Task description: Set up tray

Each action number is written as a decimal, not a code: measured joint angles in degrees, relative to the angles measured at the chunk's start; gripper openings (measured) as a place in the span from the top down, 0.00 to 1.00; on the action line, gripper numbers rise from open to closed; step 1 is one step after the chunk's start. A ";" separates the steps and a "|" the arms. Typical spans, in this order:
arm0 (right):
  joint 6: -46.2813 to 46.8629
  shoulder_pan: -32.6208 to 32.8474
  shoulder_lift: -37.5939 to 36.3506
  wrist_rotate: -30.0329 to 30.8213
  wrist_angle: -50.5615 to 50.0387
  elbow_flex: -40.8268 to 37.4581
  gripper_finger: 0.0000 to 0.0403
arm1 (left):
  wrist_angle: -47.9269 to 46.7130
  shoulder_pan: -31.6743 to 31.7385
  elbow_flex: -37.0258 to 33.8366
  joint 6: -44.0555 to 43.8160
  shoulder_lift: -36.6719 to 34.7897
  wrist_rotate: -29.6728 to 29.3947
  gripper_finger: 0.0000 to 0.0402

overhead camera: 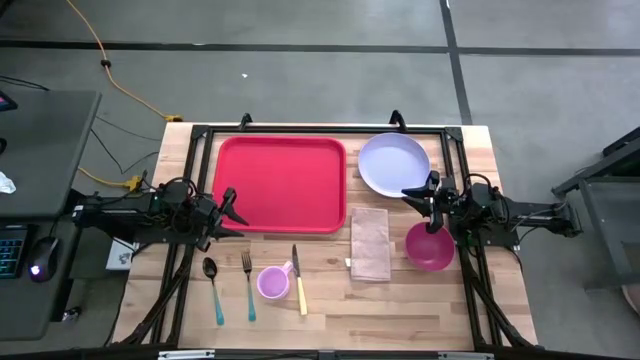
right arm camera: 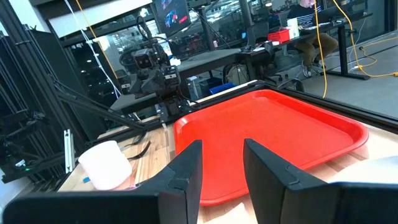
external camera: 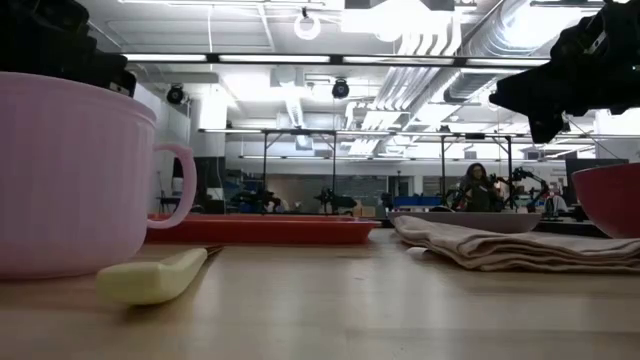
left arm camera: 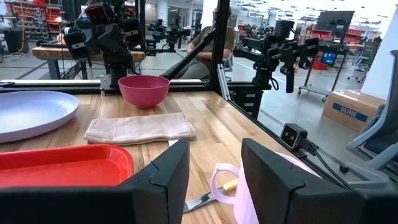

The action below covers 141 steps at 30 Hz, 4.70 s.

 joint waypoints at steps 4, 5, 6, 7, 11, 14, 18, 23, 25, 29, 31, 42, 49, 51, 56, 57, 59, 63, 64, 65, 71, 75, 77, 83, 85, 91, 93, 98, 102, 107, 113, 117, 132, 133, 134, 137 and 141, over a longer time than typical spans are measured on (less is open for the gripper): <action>-0.01 -0.01 0.02 0.00 0.01 0.00 0.77 | 0.00 0.02 0.00 0.00 -0.02 0.00 0.55; -0.01 -0.01 0.00 0.00 -0.01 -0.02 0.77 | 0.00 0.02 0.00 0.00 -0.01 0.00 0.55; 0.01 -0.01 0.02 0.00 0.01 -0.02 0.77 | 0.00 0.01 0.00 0.00 -0.01 -0.01 0.55; 0.00 0.01 0.01 0.00 0.00 -0.01 0.77 | 0.00 0.00 0.00 -0.01 -0.01 0.00 0.55; -0.01 0.01 0.01 0.00 0.01 0.00 0.77 | 0.00 0.00 0.00 0.00 0.00 -0.02 0.55; -0.01 0.00 0.02 0.00 0.01 -0.01 0.77 | 0.00 0.02 0.00 -0.02 -0.02 -0.07 0.55; 0.01 0.01 0.00 0.00 0.01 -0.02 0.77 | 0.00 0.02 0.00 0.00 0.00 -0.07 0.55; 0.01 0.01 0.01 0.00 0.01 0.00 0.77 | 0.00 0.01 0.00 -0.02 0.00 -0.07 0.55; 0.00 -0.01 0.01 0.00 0.01 -0.01 0.77 | 0.00 0.01 0.00 -0.02 0.00 -0.07 0.55; 0.00 0.01 0.01 0.00 0.22 -0.02 0.77 | 0.00 0.00 0.00 -0.02 0.00 -0.09 0.55; 0.01 0.01 0.01 0.02 0.42 -0.02 0.77 | 0.02 0.02 0.00 -0.02 -0.02 -0.09 0.55; 0.01 -0.01 0.01 0.04 1.24 -0.12 0.77 | 3.56 0.02 -0.24 -16.76 0.00 -3.61 0.55; 1.36 0.00 0.01 0.09 1.43 -0.11 0.77 | 10.82 0.00 -0.22 -33.23 -0.02 -10.55 0.55; 1.56 -0.01 0.02 0.20 1.43 -0.11 0.77 | 13.05 0.02 -0.21 -37.77 -0.02 -12.01 0.55; 1.54 0.01 0.00 0.24 1.47 -0.11 0.77 | 15.53 0.00 -0.11 -46.39 0.00 -10.49 0.55; 1.54 0.00 0.01 0.24 1.47 -0.11 0.77 | 16.00 0.00 -0.11 -47.07 0.00 -9.49 0.55; 1.54 0.01 0.02 0.23 1.50 -0.11 0.77 | 16.55 0.00 0.03 -48.08 0.45 -8.60 0.55; 1.54 0.01 0.02 0.24 1.54 -0.11 0.77 | 14.55 0.00 2.89 -48.06 2.87 -8.59 0.55; 1.52 -0.01 0.02 0.24 1.54 -0.11 0.77 | 13.85 0.00 4.12 -48.06 3.97 -8.59 0.55; 1.54 0.01 0.02 0.24 1.54 -0.11 0.77 | 12.37 0.00 5.44 -48.03 5.17 -8.59 0.55; 1.52 0.00 0.02 0.24 1.54 -0.09 0.77 | 2.13 0.00 15.03 -46.07 15.79 -8.14 0.55; 1.52 -0.01 0.02 0.24 1.52 -0.09 0.77 | -4.42 0.00 21.56 -46.07 24.24 -6.73 0.55; 1.26 0.01 0.02 0.24 1.52 -0.09 0.77 | -6.44 0.00 24.70 -46.07 28.31 -5.59 0.55; 1.10 0.01 0.02 1.92 1.56 -0.06 0.77 | -11.06 0.00 33.17 -46.94 39.35 0.01 0.55; 1.10 0.00 0.01 2.85 1.57 -0.02 0.77 | -11.53 0.00 35.66 -47.58 42.31 2.25 0.55; 1.10 0.01 0.01 4.91 1.65 0.00 0.77 | -18.61 -1.60 42.47 -48.06 48.64 6.74 0.55; 1.10 0.01 0.00 5.39 1.69 0.00 0.77 | -22.65 -3.31 44.58 -48.06 49.94 6.21 0.55; 1.10 0.01 0.02 5.64 1.68 0.02 0.77 | -30.41 -8.75 48.53 -49.76 52.28 1.21 0.55; 1.10 0.00 0.01 5.64 1.67 0.02 0.77 | -33.47 -12.29 49.33 -52.34 52.76 -4.24 0.55; 1.08 0.01 0.01 5.64 1.49 0.03 0.77 | -38.14 -15.62 49.28 -55.66 52.77 -11.67 0.55; -0.79 0.00 0.02 5.65 1.15 0.07 0.77 | -38.96 -17.32 49.27 -58.52 52.77 -19.07 0.55; -4.60 0.00 0.00 5.86 1.01 0.09 0.77 | -38.91 -17.29 49.27 -60.21 53.09 -19.77 0.55; -12.65 0.00 0.15 6.03 0.91 0.09 0.77 | -34.98 -17.27 49.25 -60.37 57.36 -22.76 0.55; -12.65 0.01 0.36 6.05 0.93 0.09 0.77 | -35.54 -17.25 49.18 -60.76 57.78 -21.71 0.55; -12.64 -0.01 0.37 6.05 0.93 0.09 0.77 | -35.47 -17.27 49.16 -61.63 58.39 -20.47 0.55; -12.63 0.00 0.52 6.05 0.91 0.09 0.77 | -36.09 -17.35 49.16 -65.36 60.07 -16.11 0.55; -13.06 0.00 0.82 6.14 0.93 0.07 0.77 | -35.86 -19.11 49.20 -69.16 62.29 -14.02 0.55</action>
